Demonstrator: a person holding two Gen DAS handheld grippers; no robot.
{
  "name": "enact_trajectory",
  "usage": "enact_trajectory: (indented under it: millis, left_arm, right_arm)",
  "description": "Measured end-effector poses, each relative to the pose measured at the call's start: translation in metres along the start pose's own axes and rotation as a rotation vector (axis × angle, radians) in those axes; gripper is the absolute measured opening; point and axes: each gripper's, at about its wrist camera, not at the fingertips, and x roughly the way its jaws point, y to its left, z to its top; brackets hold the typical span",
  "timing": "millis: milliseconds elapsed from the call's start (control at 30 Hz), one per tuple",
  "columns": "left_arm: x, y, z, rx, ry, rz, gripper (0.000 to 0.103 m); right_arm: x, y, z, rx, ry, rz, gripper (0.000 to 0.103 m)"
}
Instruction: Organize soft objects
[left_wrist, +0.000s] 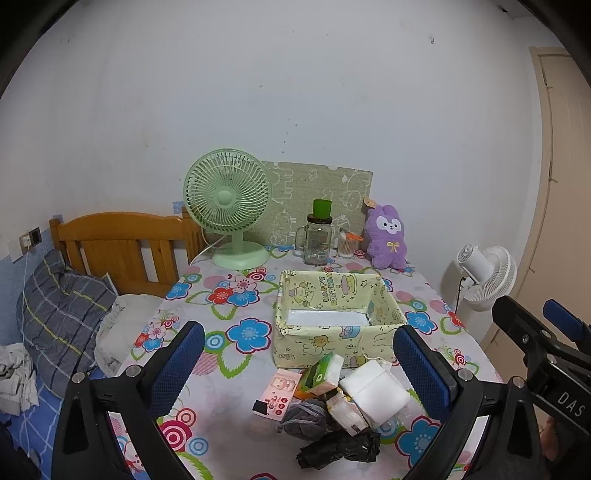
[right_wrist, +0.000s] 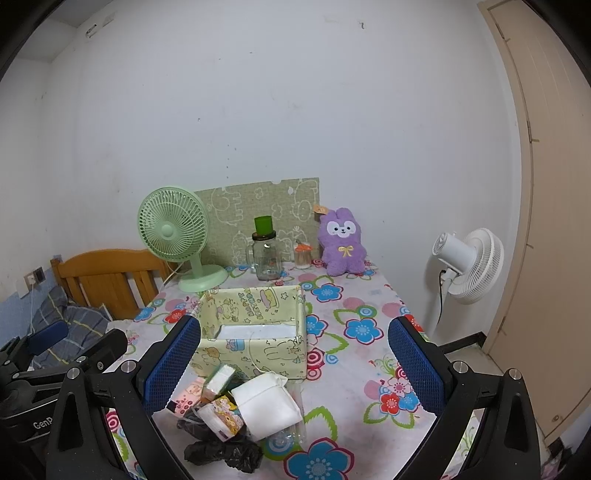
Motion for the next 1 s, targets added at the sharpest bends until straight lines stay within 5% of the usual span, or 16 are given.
enact_trajectory:
  millis: [1000]
  left_arm:
    - [0.0025,-0.0084,0.0024,0.033,-0.005,0.001,0.103]
  right_arm:
    - [0.0046,-0.0071,-0.0019,0.019,0.01,-0.017,0.102]
